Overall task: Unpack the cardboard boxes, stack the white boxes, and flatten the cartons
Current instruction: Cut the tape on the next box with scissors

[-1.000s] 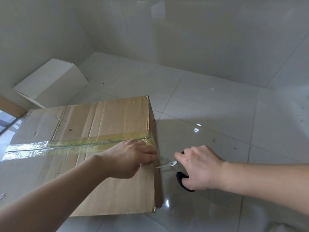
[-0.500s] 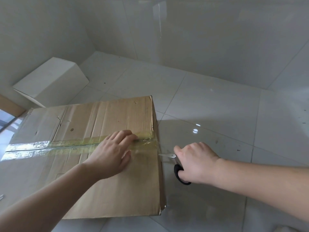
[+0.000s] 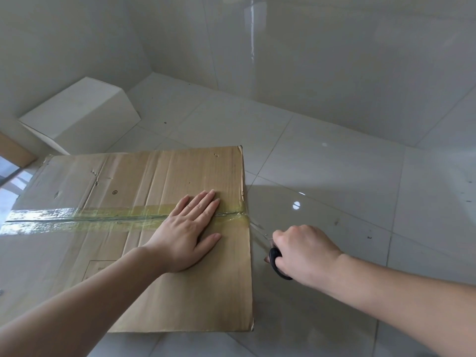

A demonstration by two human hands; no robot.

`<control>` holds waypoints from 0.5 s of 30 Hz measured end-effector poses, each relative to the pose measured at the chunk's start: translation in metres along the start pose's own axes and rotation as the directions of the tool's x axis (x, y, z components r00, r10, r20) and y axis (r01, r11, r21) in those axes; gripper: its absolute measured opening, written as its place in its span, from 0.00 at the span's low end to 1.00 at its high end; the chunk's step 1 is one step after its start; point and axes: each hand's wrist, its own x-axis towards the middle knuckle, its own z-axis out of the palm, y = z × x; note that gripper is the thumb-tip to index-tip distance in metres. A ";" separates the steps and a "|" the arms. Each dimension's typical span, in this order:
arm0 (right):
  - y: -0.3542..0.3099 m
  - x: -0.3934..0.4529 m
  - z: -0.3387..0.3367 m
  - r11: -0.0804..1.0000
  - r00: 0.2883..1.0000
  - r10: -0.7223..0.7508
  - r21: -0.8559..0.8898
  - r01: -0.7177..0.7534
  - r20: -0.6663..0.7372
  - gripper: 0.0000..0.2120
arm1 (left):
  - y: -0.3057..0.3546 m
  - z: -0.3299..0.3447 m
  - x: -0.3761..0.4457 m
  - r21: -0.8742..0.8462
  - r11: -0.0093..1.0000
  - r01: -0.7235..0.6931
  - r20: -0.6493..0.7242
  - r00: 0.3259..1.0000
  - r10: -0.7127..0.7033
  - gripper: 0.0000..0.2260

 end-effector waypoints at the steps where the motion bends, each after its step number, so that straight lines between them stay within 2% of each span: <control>1: -0.001 -0.001 0.001 1.000 1.000 0.006 0.012 -0.006 -0.011 0.08 | 0.000 0.000 0.000 -0.003 1.000 -0.001 -0.001 1.000 0.001 0.33; 7: 0.005 -0.003 -0.001 0.999 0.990 0.045 0.034 -0.041 -0.131 0.15 | 0.000 0.000 0.001 -0.004 1.000 -0.002 -0.002 1.000 0.002 0.33; 11: 0.011 -0.002 -0.005 0.997 0.981 0.067 -0.018 -0.071 -0.184 0.20 | 0.000 0.000 0.001 -0.002 1.000 -0.005 -0.002 1.000 0.005 0.33; 15: 0.016 0.004 -0.007 0.996 0.978 0.071 -0.036 -0.080 -0.194 0.21 | 0.000 -0.001 0.001 0.004 1.000 -0.005 0.000 1.000 0.005 0.33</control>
